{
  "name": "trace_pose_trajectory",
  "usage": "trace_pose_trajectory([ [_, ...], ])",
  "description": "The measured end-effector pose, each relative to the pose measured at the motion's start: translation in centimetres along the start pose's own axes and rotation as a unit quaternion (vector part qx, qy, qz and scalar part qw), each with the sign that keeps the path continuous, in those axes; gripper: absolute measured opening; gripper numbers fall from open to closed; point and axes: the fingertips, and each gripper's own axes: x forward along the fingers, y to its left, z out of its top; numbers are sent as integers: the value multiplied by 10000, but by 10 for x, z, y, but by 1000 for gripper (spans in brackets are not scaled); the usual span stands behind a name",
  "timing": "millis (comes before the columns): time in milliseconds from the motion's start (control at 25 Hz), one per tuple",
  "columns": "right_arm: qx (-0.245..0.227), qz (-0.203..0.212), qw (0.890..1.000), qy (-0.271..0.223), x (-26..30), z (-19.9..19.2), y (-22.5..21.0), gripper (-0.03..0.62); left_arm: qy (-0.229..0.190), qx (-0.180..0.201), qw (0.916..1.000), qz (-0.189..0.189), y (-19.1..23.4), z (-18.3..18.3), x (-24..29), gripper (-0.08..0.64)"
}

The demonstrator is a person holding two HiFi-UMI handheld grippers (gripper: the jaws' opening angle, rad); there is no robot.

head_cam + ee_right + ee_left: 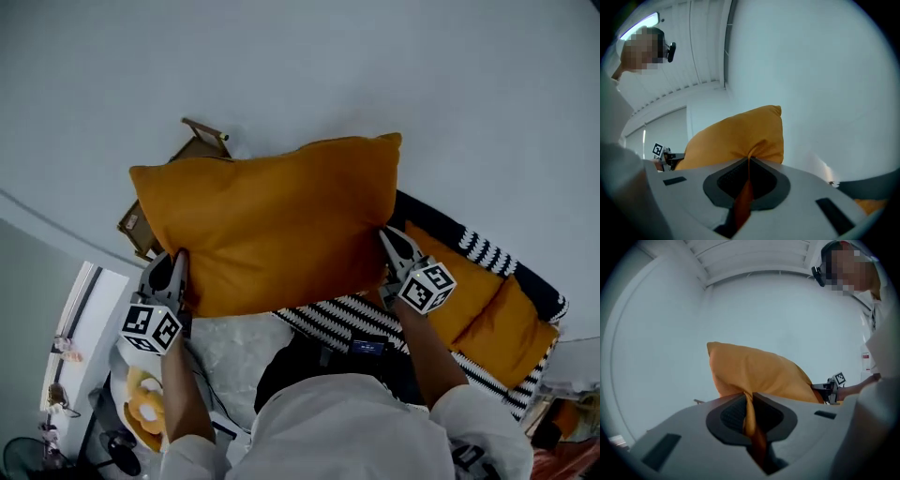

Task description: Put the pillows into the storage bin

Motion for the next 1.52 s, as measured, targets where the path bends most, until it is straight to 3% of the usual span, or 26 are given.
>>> trace_pose_trajectory([
  [240,-182,1240,9921,52,57,27,98,35,-297,23,9941,1045,30,29,-128,41],
  [480,-106,2144,9763,284,100,4,184,35,-308,-112,9811,1908,48,21,-238,41],
  [800,293,3339,9362,1054,137,-75,338,35,24,-532,9465,3184,62,-11,-419,41],
  [1240,443,4125,8954,1618,84,-162,514,34,50,-939,9087,4068,38,-71,-628,41],
  [1520,523,4625,8654,1856,43,-211,641,35,39,-1022,8796,4646,21,-94,-769,41],
])
